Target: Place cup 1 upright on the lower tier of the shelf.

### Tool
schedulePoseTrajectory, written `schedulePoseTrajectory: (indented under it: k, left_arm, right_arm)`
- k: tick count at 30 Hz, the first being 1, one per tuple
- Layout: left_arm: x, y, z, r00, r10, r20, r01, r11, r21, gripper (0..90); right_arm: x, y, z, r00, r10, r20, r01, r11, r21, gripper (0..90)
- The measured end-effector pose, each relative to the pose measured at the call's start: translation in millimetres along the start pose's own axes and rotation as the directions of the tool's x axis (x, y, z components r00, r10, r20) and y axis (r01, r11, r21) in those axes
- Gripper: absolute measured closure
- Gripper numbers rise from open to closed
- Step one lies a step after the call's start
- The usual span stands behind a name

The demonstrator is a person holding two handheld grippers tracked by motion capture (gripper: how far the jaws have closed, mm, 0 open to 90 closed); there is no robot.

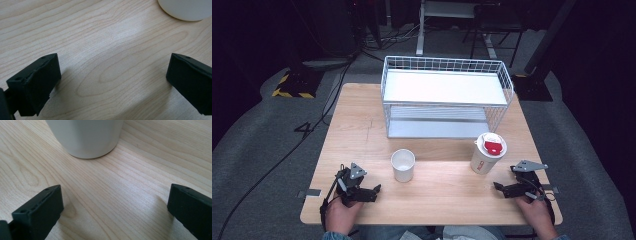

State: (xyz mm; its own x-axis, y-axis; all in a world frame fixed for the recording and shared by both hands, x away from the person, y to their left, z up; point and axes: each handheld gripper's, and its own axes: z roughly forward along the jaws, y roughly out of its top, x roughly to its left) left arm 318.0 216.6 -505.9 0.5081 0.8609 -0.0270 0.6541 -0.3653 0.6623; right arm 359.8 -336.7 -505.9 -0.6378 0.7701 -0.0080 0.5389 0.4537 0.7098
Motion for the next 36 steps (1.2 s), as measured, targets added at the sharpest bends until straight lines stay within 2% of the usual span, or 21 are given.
schedulePoseTrajectory:
  k: [9,11,14,16,24,26,27,28,30,31,33,35,36]
  left_arm:
    - [-2.3,0.1,0.4,0.9998,-0.018,-0.012,0.018,0.9998,-0.005,0.0]
    - [-3.1,0.9,-0.1,0.9994,-0.029,-0.02,0.029,0.9996,0.002,0.0]
    - [-3.1,2.1,-2.4,0.9986,-0.052,-0.012,0.052,0.9986,-0.003,0.0]
    - [-4.5,3.9,-7.3,0.9984,-0.056,-0.003,0.055,0.9975,-0.044,0.0]
    - [-10.1,9.3,-15.9,0.9978,-0.06,0.029,0.063,0.9928,-0.102,0.0]
    - [-10.9,12.2,-21.2,0.9961,-0.076,0.045,0.081,0.9883,-0.129,0.0]
    - [-10.9,12.2,-21.2,0.9961,-0.076,0.045,0.081,0.9883,-0.129,0.0]
    - [-11.3,13.3,-23.9,0.9959,-0.076,0.049,0.083,0.9845,-0.155,0.0]
    - [-11.4,14.0,-25.0,0.9957,-0.075,0.055,0.083,0.9834,-0.162,0.0]
    - [-12.5,14.8,-25.6,0.9957,-0.074,0.056,0.083,0.9804,-0.179,0.0]
    - [-12.4,15.6,-26.2,0.9964,-0.062,0.058,0.072,0.9804,-0.183,0.0]
    - [-15.0,17.8,-27.3,0.9964,-0.055,0.065,0.068,0.9726,-0.222,0.0]
    - [-15.6,18.6,-27.7,0.9966,-0.05,0.066,0.064,0.9711,-0.23,0.0]
  right_arm:
    - [0.6,0.2,0.2,1.0,0.005,0.005,-0.005,1.0,0.001,0.3]
    - [0.6,0.2,0.2,1.0,0.005,0.005,-0.005,1.0,0.001,0.4]
    - [0.6,0.2,0.2,1.0,0.005,0.005,-0.005,1.0,0.001,0.3]
    - [0.7,0.3,0.2,1.0,0.006,0.005,-0.006,1.0,0.001,0.3]
    - [0.8,0.3,0.3,1.0,0.007,0.006,-0.007,1.0,0.001,0.3]
    - [0.8,0.3,0.3,1.0,0.007,0.006,-0.007,1.0,0.001,0.3]
    - [0.8,0.3,0.3,1.0,0.007,0.006,-0.007,1.0,0.001,0.3]
    - [0.8,0.3,0.3,1.0,0.007,0.006,-0.007,1.0,0.001,0.3]
    - [0.8,0.3,0.3,1.0,0.007,0.006,-0.007,1.0,0.001,0.3]
    - [0.8,0.3,0.3,1.0,0.007,0.006,-0.007,1.0,0.001,0.3]
    - [0.8,0.3,0.3,1.0,0.007,0.006,-0.007,1.0,0.001,0.3]
    - [0.8,0.3,0.3,1.0,0.007,0.006,-0.007,1.0,0.001,0.3]
    - [0.7,0.3,0.3,1.0,0.007,0.006,-0.007,1.0,0.001,0.3]
